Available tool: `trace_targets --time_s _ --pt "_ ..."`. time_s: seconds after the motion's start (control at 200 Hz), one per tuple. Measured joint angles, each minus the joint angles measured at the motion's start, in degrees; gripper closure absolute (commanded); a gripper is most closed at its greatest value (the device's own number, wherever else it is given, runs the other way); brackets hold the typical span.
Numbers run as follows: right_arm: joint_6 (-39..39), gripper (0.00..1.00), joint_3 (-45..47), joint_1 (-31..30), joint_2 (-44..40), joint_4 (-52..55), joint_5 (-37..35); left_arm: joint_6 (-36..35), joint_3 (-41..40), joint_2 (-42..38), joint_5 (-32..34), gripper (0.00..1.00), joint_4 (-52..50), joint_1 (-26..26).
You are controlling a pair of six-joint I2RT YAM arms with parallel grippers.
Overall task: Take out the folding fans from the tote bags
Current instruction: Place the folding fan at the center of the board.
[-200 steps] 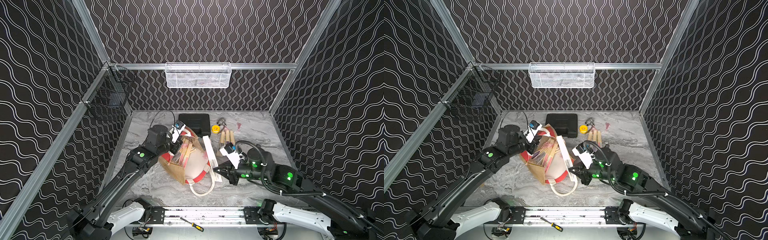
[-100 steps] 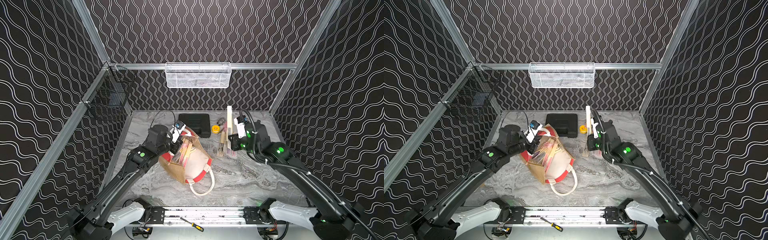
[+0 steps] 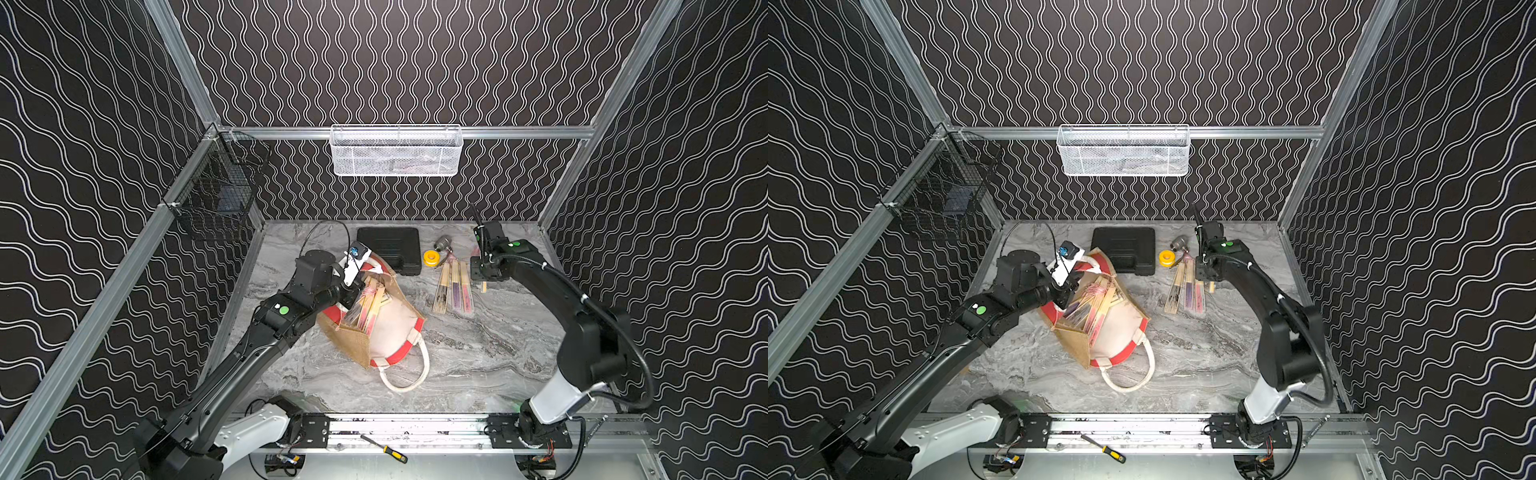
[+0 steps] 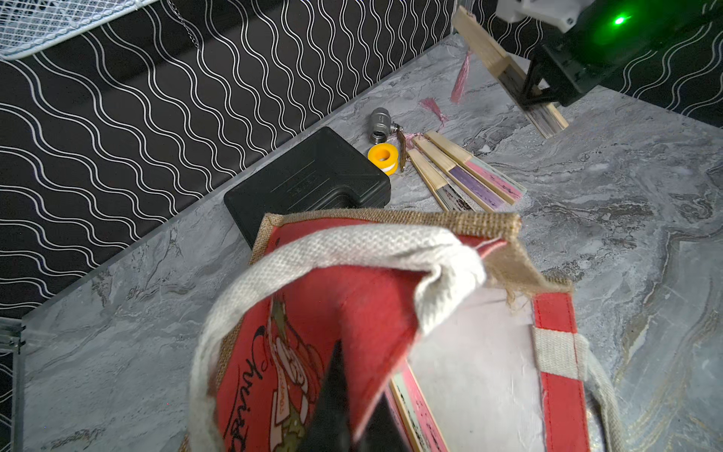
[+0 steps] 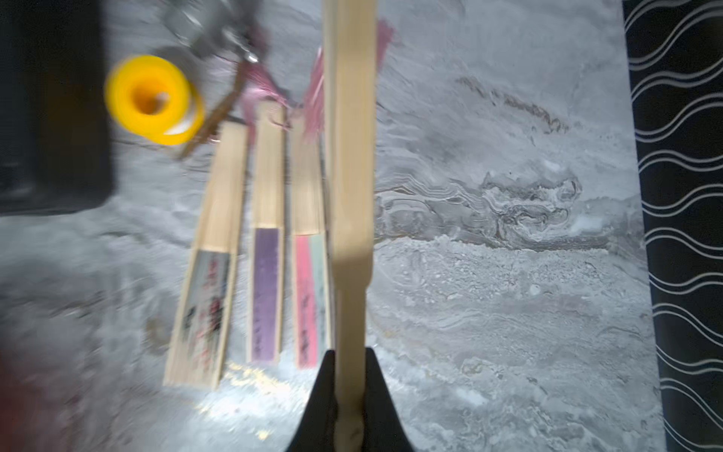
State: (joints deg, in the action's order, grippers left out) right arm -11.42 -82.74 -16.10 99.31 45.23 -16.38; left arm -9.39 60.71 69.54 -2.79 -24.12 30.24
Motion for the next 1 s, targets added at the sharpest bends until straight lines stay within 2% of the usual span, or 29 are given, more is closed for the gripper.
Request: trace_targets --time_s 0.22,0.505,1.001 --pt "3.32 0.93 -0.52 4.48 6.58 0.35 2.45 -0.02 -0.04 0.09 0.02 1.0 0.04 0.0" --pt "6.21 0.93 -0.66 5.4 13.99 0.98 6.91 -0.02 -0.04 0.68 0.0 1.0 0.42 0.0" --pt "8.0 0.92 -1.6 6.01 16.74 1.4 13.38 -0.04 -0.33 0.94 0.0 1.0 0.85 0.44"
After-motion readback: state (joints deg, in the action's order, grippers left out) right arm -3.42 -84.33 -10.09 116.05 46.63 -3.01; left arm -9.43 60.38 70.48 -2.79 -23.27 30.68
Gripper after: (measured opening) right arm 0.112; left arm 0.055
